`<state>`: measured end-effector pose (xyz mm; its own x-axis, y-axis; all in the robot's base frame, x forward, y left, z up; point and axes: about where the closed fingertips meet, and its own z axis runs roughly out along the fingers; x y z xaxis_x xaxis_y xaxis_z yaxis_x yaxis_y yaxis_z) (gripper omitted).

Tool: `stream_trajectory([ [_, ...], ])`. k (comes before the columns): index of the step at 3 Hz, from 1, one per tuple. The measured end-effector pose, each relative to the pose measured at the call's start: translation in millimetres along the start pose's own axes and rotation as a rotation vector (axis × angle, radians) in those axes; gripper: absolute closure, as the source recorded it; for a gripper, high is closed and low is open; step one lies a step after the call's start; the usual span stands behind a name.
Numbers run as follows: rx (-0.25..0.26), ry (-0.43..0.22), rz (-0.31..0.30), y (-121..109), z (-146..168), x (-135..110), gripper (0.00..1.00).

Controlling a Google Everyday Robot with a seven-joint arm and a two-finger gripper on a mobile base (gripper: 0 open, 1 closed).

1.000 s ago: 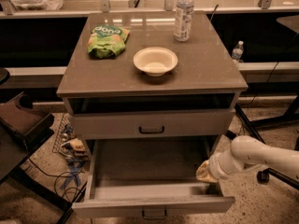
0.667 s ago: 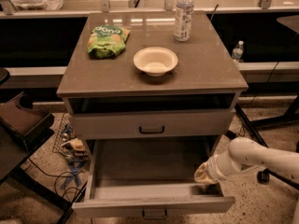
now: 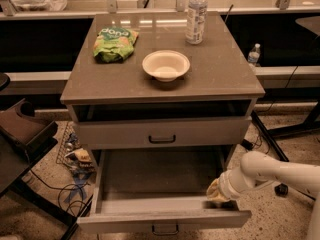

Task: Open middle drawer

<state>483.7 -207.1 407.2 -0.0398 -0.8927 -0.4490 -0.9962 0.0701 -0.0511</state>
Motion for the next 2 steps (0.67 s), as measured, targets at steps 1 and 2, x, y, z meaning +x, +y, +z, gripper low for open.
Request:
stream_trajectory([
  [1,-0.058,0.042,-0.021,30,22,3,1.00],
  [2,-0.079,0.075,-0.018,54,26,5,1.00],
])
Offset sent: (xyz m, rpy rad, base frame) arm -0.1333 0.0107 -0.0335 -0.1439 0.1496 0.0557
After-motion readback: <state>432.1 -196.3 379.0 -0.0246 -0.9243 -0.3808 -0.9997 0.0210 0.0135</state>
